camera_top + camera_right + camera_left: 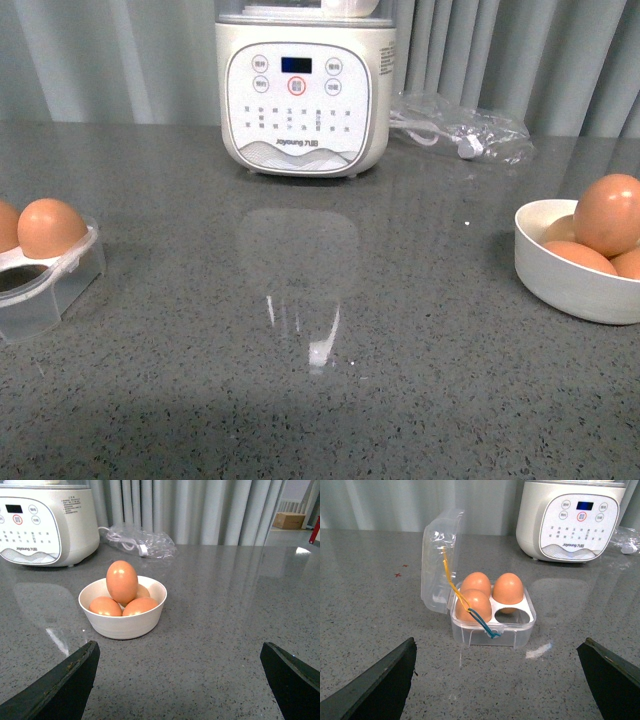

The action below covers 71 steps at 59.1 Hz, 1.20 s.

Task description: Put egg into box

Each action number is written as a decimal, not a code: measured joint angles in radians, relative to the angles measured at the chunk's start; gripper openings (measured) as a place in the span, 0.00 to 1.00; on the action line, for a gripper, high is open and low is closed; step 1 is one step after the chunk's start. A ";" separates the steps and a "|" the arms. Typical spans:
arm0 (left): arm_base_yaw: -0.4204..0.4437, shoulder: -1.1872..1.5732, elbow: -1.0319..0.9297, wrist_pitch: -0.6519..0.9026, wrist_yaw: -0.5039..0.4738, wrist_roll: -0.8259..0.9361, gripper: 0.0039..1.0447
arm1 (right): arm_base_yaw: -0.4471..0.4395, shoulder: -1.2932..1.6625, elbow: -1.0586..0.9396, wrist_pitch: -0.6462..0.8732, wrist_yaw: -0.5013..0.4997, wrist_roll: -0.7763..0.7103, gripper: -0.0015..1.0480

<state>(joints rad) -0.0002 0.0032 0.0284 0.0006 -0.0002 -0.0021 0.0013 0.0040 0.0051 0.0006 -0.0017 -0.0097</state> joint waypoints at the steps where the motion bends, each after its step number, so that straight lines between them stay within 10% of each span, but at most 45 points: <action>1: 0.000 0.000 0.000 0.000 0.000 0.000 0.94 | 0.000 0.000 0.000 0.000 0.000 0.000 0.93; 36: 0.000 0.000 0.000 0.000 0.000 0.000 0.94 | 0.000 0.000 0.000 0.000 0.000 0.000 0.93; 45: 0.000 0.000 0.000 0.000 0.000 0.000 0.94 | 0.089 0.116 0.053 -0.103 0.143 0.005 0.93; 71: 0.000 0.000 0.000 0.000 0.000 0.000 0.94 | -0.087 0.697 0.271 0.442 -0.081 0.015 0.93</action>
<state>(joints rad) -0.0002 0.0032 0.0288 0.0006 -0.0006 -0.0021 -0.0860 0.7006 0.2764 0.4423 -0.0826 0.0051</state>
